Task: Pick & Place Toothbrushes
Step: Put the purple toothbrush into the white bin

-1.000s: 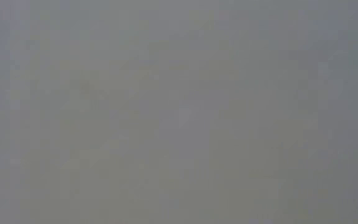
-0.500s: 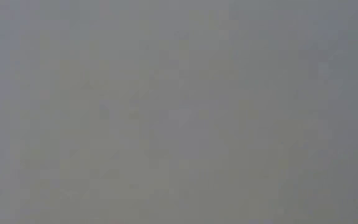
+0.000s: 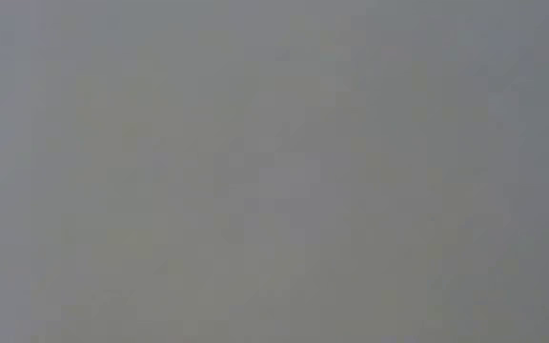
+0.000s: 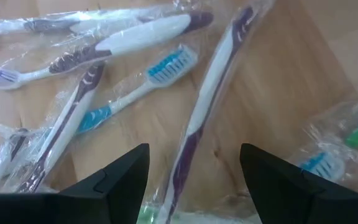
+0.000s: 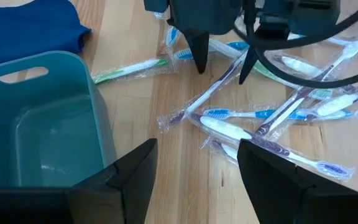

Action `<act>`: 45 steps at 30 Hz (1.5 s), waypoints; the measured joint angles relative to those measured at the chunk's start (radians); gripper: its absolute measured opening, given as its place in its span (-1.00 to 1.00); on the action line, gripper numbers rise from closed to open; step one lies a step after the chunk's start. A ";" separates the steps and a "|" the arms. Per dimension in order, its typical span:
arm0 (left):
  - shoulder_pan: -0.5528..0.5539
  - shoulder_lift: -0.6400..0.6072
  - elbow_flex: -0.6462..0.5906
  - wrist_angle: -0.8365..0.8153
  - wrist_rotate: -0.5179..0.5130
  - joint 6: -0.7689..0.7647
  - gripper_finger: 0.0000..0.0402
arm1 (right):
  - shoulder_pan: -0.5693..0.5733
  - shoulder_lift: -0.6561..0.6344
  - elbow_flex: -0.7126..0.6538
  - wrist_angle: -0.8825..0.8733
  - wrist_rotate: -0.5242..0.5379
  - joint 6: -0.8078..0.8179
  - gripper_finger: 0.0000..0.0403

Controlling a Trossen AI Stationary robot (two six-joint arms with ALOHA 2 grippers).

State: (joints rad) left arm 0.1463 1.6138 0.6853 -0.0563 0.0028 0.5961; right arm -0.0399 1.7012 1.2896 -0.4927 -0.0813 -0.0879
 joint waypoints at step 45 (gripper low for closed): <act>-0.024 -0.095 0.001 -0.043 -0.115 -0.056 -0.84 | 0.000 0.000 0.000 0.000 0.000 0.000 0.07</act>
State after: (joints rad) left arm 0.1226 1.5185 0.6864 -0.0994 -0.1120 0.5397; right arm -0.0400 1.7014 1.2896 -0.4923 -0.0811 -0.0875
